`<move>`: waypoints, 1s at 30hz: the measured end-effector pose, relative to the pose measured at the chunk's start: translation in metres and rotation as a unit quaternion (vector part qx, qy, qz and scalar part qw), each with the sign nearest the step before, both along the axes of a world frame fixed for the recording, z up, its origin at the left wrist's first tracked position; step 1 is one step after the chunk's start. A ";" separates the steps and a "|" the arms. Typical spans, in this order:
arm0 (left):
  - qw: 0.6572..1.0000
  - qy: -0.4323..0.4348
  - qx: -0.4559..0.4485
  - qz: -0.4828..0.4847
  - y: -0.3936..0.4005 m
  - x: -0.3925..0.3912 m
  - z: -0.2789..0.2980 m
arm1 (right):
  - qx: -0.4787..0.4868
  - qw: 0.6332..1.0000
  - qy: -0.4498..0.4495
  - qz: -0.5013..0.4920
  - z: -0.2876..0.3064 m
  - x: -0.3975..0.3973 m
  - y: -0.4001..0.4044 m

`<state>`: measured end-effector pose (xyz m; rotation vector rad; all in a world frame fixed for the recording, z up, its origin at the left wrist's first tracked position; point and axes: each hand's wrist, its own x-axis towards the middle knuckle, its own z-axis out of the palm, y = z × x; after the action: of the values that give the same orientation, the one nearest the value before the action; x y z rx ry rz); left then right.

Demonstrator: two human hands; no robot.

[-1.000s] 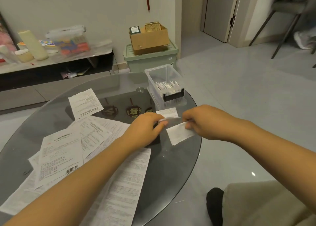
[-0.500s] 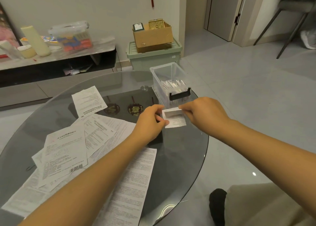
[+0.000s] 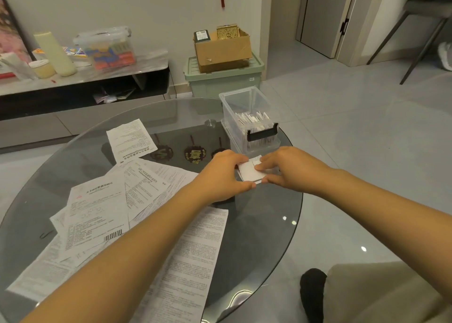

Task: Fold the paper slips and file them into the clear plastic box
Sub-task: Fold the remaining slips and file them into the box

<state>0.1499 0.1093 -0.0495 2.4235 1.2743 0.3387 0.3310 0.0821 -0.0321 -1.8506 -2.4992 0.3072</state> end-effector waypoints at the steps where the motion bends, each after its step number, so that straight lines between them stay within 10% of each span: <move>1: 1.000 0.023 0.005 -0.009 -0.001 0.000 0.001 | -0.003 1.000 -0.003 0.007 0.000 0.000 0.000; 30: 0.994 0.016 0.100 -0.041 -0.003 -0.001 0.000 | 0.076 0.996 0.023 0.039 -0.007 -0.005 0.000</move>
<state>0.1488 0.1063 -0.0493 2.6508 1.2021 0.4242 0.3258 0.0824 -0.0394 -1.6751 -2.4911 0.1549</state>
